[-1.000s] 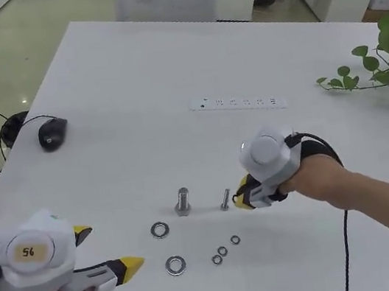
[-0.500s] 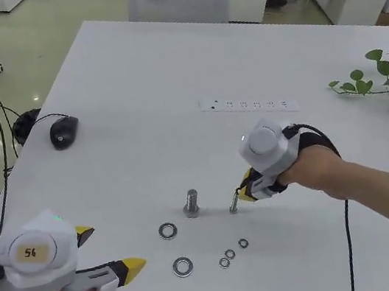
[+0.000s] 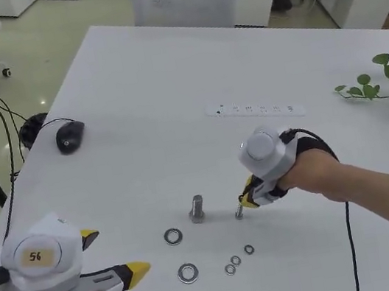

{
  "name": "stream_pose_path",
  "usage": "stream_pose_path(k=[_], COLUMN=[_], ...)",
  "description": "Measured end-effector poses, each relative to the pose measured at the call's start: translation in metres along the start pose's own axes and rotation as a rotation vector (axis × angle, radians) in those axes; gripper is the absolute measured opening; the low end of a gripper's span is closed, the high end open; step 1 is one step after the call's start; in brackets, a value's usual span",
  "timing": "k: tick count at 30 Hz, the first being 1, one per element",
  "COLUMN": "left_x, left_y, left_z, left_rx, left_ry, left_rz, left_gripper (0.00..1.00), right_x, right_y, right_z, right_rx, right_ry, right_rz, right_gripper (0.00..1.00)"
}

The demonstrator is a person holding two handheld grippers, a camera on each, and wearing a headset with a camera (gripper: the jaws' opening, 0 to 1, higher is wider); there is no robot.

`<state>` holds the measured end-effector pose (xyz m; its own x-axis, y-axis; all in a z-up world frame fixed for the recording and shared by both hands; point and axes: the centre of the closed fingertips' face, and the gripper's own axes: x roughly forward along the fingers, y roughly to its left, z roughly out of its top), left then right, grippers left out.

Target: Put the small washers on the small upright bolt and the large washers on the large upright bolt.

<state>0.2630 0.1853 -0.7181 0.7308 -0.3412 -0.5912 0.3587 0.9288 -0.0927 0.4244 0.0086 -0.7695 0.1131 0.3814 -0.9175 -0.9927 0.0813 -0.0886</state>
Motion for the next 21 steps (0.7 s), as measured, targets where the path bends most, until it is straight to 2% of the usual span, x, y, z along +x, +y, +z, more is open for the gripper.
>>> stream_pose_path(k=[11,21], left_x=[-0.001,-0.001], left_y=[0.0,-0.002], left_z=[-0.001,-0.003], left_rx=[-0.004,-0.003], left_ry=[0.003,0.01], left_rz=[0.004,0.001], left_gripper=[0.64,0.64], right_x=[0.007,0.021], right_y=[0.0,0.001], right_z=[-0.006,-0.009], right_rx=[-0.007,-0.016], right_ry=[0.022,0.051], right_rz=[0.013,0.031], right_gripper=[0.13,0.13])
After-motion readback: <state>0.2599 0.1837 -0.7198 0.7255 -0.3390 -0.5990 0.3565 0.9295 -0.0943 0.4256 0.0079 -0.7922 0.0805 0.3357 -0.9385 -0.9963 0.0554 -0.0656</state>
